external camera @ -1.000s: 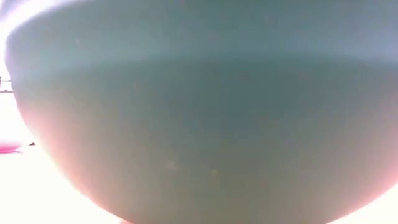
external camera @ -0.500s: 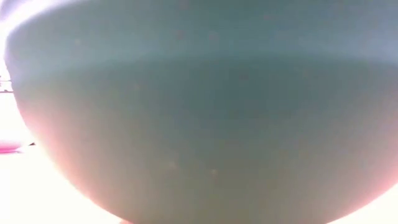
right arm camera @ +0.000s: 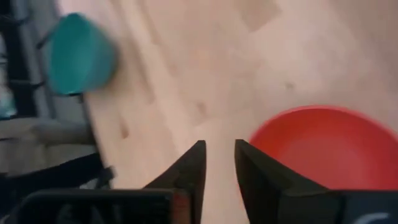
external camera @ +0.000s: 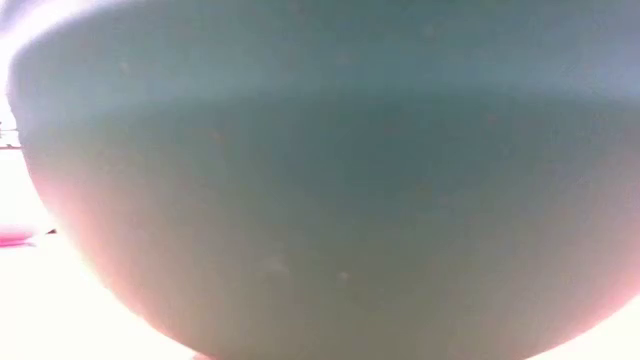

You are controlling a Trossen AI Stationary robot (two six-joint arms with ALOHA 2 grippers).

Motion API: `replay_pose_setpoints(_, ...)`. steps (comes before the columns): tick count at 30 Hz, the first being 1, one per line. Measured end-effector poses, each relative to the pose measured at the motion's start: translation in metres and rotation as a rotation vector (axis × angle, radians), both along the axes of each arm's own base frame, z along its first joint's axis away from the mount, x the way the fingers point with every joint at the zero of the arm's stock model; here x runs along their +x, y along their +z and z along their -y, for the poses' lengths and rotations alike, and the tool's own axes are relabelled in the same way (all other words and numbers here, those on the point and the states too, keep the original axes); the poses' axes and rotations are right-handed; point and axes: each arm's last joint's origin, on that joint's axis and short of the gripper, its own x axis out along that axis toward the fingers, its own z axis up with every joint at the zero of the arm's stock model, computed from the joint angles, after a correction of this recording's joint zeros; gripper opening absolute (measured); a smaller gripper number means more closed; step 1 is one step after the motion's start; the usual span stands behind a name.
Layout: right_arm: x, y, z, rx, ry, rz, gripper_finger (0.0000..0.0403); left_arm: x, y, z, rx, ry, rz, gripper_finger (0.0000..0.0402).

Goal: Place and stack bowls onto a shelf
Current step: Stack the orange bowl on the shelf

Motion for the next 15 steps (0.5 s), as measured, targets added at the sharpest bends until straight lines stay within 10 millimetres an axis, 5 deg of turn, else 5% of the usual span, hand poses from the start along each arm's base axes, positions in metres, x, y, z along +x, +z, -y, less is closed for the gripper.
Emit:
replay_pose_setpoints(9,0.009,-0.042,0.004,0.074,-0.205,-0.226,0.0101,0.001,0.000,0.009,0.000,-0.029,0.000,0.0086)
replay_pose_setpoints(15,0.016,-0.065,0.004,0.147,-0.228,-0.214,0.0094,0.001,0.000,0.009,-0.001,-0.021,0.001,0.0086)
